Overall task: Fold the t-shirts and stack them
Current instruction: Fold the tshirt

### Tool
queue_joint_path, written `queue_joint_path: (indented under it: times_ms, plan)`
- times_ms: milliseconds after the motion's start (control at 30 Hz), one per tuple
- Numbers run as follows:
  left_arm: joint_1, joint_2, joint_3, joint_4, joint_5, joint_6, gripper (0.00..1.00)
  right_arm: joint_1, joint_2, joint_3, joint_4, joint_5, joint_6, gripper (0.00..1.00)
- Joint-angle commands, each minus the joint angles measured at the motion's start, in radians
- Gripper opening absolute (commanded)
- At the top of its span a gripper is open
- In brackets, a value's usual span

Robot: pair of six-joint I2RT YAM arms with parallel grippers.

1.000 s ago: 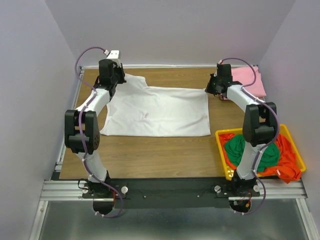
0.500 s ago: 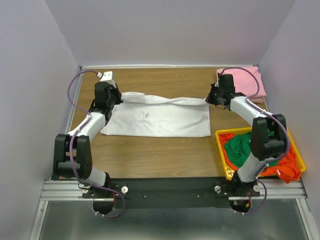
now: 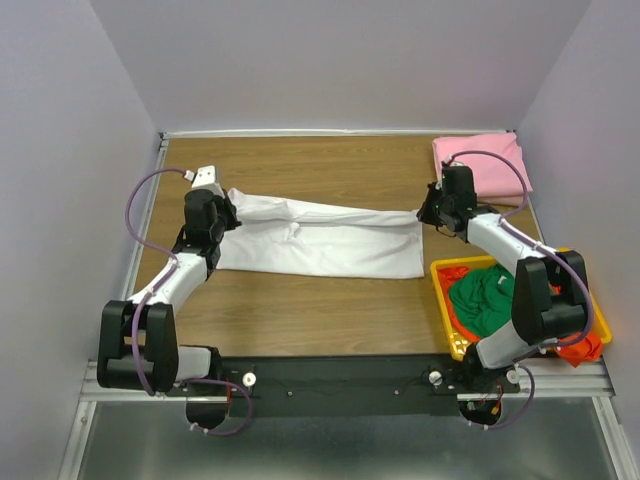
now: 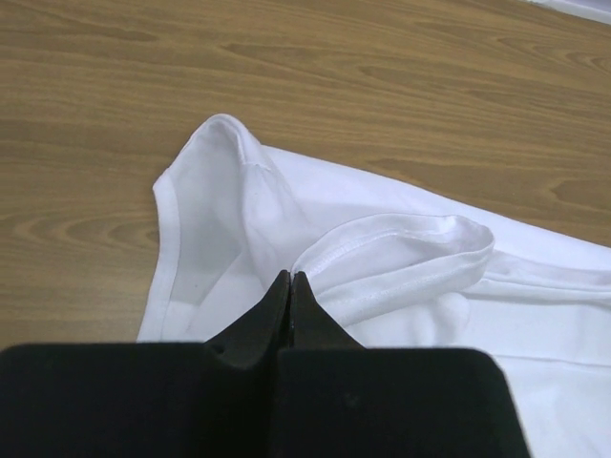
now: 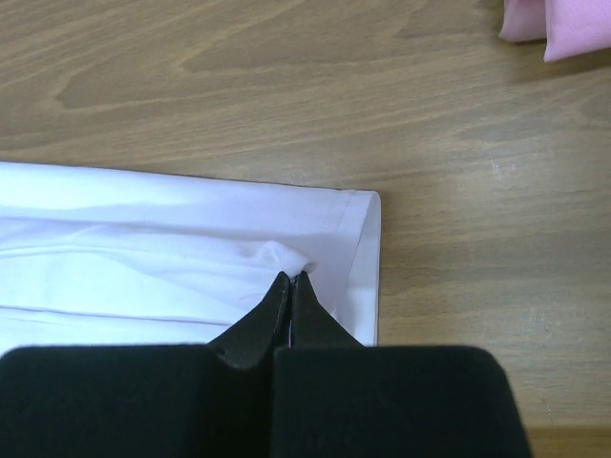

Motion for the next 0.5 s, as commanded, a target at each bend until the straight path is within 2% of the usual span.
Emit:
queue_joint_path:
  times_ms: [0, 133, 200, 233, 300, 333, 367, 400, 467]
  plan:
    - [0.002, -0.06, -0.035, 0.025, -0.075, -0.033, 0.0, 0.008, -0.04, -0.054, 0.046, 0.037, 0.009, 0.0]
    - [0.002, -0.086, -0.064, 0.017, -0.076, -0.057, 0.0, 0.019, -0.072, -0.109, 0.065, 0.051, 0.024, 0.02]
    - [0.002, -0.103, -0.086, -0.007, -0.081, -0.086, 0.02, 0.026, -0.088, -0.143, 0.066, 0.074, 0.035, 0.11]
    - [0.002, -0.112, -0.095, -0.02, -0.09, -0.1, 0.08, 0.031, -0.106, -0.157, 0.066, 0.086, 0.041, 0.22]
    - [0.002, -0.163, -0.135, -0.037, -0.11, -0.141, 0.12, 0.045, -0.131, -0.194, 0.068, 0.097, 0.047, 0.34]
    - [0.002, -0.189, -0.15, -0.037, -0.113, -0.154, 0.17, 0.049, -0.143, -0.206, 0.066, 0.1, 0.052, 0.41]
    - [0.001, -0.215, -0.176, -0.035, -0.116, -0.163, 0.29, 0.054, -0.172, -0.227, 0.066, 0.112, 0.06, 0.5]
    - [0.001, -0.272, -0.184, -0.041, -0.115, -0.171, 0.33, 0.062, -0.186, -0.235, 0.066, 0.119, 0.064, 0.54]
    - [-0.001, -0.329, -0.193, -0.055, -0.116, -0.184, 0.36, 0.066, -0.223, -0.244, 0.069, 0.128, 0.07, 0.59]
